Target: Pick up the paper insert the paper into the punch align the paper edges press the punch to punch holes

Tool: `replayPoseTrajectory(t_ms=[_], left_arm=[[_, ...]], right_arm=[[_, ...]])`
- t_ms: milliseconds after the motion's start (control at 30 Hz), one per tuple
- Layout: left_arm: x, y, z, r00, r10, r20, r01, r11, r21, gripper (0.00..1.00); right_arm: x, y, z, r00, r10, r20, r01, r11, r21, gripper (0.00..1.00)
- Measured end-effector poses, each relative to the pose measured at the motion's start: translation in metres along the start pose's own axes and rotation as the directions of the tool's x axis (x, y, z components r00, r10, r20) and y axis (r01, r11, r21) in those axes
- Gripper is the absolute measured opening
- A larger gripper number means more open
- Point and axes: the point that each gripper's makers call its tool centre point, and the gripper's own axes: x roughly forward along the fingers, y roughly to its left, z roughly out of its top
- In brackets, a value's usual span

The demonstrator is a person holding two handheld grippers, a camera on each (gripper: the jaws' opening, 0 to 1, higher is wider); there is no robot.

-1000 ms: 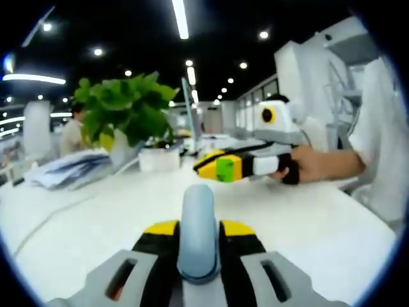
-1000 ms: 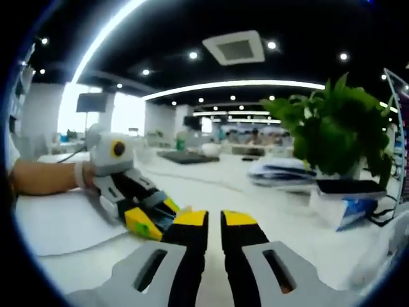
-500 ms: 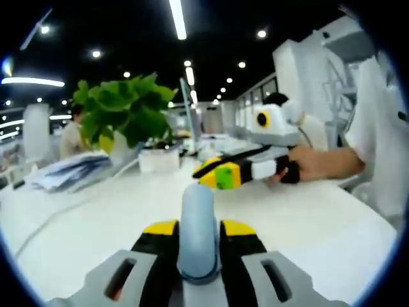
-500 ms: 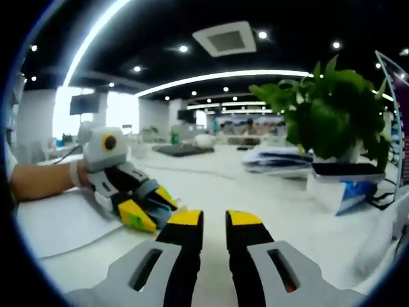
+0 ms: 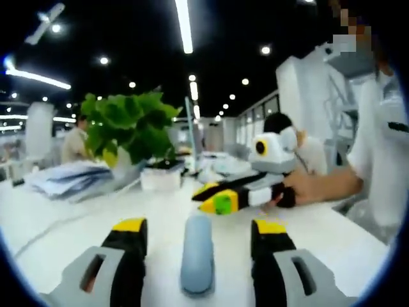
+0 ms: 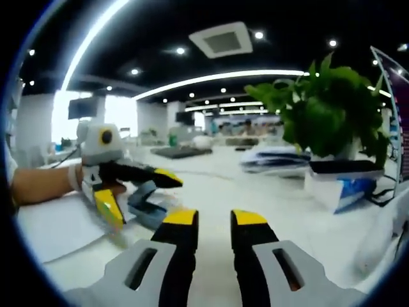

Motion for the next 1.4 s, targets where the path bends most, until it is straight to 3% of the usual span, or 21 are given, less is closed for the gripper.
replayPoseTrajectory(t_ms=[100,167,267,367,467,500,600,667,767,967,1033,1200,1267,1400], left_arm=[[-0.006,0.004,0.016,0.999,0.02,0.027,-0.02,1.0,-0.003,0.7],[-0.019,0.003,0.037,0.998,0.05,0.039,-0.05,0.999,0.012,0.75],[-0.041,0.007,0.049,0.992,0.121,0.019,-0.122,0.99,0.071,0.83],[-0.075,0.003,0.056,0.983,0.178,0.043,-0.181,0.982,0.052,0.88],[-0.107,0.0,0.045,0.971,0.238,0.031,-0.239,0.971,0.024,0.89],[-0.124,-0.005,0.032,0.964,0.266,0.01,-0.266,0.964,0.002,0.89],[-0.149,-0.013,0.0,0.954,0.292,-0.06,-0.294,0.956,-0.019,0.89],[-0.158,-0.017,-0.02,0.948,0.3,-0.105,-0.304,0.952,-0.02,0.89],[-0.162,-0.025,-0.036,0.947,0.29,-0.134,-0.295,0.955,-0.016,0.89],[-0.158,-0.026,-0.045,0.951,0.271,-0.151,-0.273,0.962,0.005,0.86],[-0.159,-0.027,-0.054,0.942,0.275,-0.194,-0.274,0.961,0.033,0.86],[-0.157,-0.028,-0.057,0.939,0.275,-0.206,-0.272,0.961,0.042,0.85],[-0.157,-0.028,-0.06,0.938,0.276,-0.211,-0.276,0.961,0.032,0.83],[-0.155,-0.03,-0.063,0.937,0.275,-0.217,-0.28,0.96,0.008,0.82]], right_arm=[[0.0,0.0,0.0,1.0,-0.002,0.0,0.002,1.0,-0.006,0.24],[0.0,0.002,0.0,1.0,0.001,-0.001,-0.001,1.0,-0.028,0.26],[0.0,0.002,0.0,1.0,0.002,-0.003,-0.002,0.999,-0.037,0.29],[0.0,0.0,0.0,1.0,-0.006,-0.001,0.006,1.0,-0.028,0.3],[0.0,0.0,0.0,1.0,-0.008,0.0,0.008,1.0,-0.026,0.3],[0.0,0.001,0.0,1.0,-0.006,0.0,0.006,0.999,-0.032,0.3],[0.0,0.003,0.001,1.0,-0.003,0.002,0.003,0.999,-0.04,0.31],[-0.001,0.003,0.001,1.0,-0.003,0.001,0.003,0.999,-0.043,0.31],[-0.001,0.003,0.001,1.0,-0.007,0.001,0.007,0.999,-0.047,0.31],[-0.001,0.005,-0.001,1.0,-0.009,-0.02,0.007,0.998,-0.062,0.3],[-0.001,0.004,-0.001,1.0,-0.019,-0.022,0.018,0.997,-0.072,0.31],[-0.003,0.0,0.0,0.999,-0.034,-0.016,0.034,0.998,-0.048,0.28],[-0.004,0.012,0.004,0.999,0.039,0.001,-0.039,0.999,0.019,0.26],[-0.004,0.017,0.001,0.997,0.074,-0.013,-0.074,0.997,0.024,0.24]])
